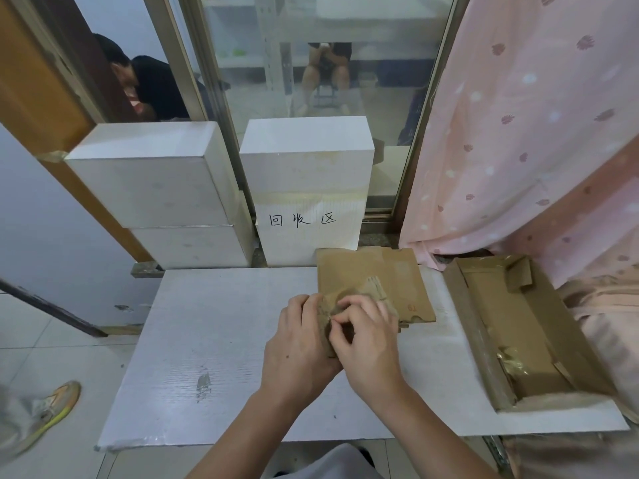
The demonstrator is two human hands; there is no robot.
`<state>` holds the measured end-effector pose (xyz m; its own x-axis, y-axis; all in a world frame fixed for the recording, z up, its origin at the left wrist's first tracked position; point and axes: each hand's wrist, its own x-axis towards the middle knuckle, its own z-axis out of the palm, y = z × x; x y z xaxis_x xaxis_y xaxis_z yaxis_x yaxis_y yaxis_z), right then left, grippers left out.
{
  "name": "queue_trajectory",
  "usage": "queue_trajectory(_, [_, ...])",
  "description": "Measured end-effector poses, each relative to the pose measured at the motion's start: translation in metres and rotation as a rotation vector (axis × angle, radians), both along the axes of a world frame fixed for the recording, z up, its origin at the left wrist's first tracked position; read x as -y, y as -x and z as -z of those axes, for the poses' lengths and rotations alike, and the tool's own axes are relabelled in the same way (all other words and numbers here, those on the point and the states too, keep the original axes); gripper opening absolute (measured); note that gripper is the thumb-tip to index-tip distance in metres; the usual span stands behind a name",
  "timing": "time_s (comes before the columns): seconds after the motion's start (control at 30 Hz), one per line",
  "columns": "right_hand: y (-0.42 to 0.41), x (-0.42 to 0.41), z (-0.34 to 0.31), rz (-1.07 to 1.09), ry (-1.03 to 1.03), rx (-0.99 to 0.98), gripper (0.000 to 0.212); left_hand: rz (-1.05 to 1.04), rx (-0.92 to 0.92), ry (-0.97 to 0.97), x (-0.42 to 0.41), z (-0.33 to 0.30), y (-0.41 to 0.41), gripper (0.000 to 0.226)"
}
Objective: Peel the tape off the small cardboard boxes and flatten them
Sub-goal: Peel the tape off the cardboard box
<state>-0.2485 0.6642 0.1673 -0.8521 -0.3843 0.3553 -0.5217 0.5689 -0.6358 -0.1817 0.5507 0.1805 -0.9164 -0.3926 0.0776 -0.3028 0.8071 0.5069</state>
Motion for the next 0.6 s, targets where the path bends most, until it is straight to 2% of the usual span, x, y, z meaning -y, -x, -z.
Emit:
queue_trajectory(0.2, [0.006,-0.005,0.001,-0.018,0.133,0.024,0.014,0.018,0.002,-0.038,0.003,0.001,0.0,0.084])
queue_trajectory(0.33, [0.008,-0.003,0.002,-0.153,0.13,0.049,0.003,-0.012,0.02,-0.025,0.01,0.007,0.002,0.087])
queue_trajectory(0.53, [0.012,0.0,0.008,-0.139,0.126,0.14,0.024,-0.039,0.031,-0.029,0.016,0.008,0.003,0.091])
queue_trajectory(0.6, [0.013,0.002,0.009,-0.139,0.094,0.172,0.022,-0.041,0.029,-0.019,0.017,0.007,0.005,0.091])
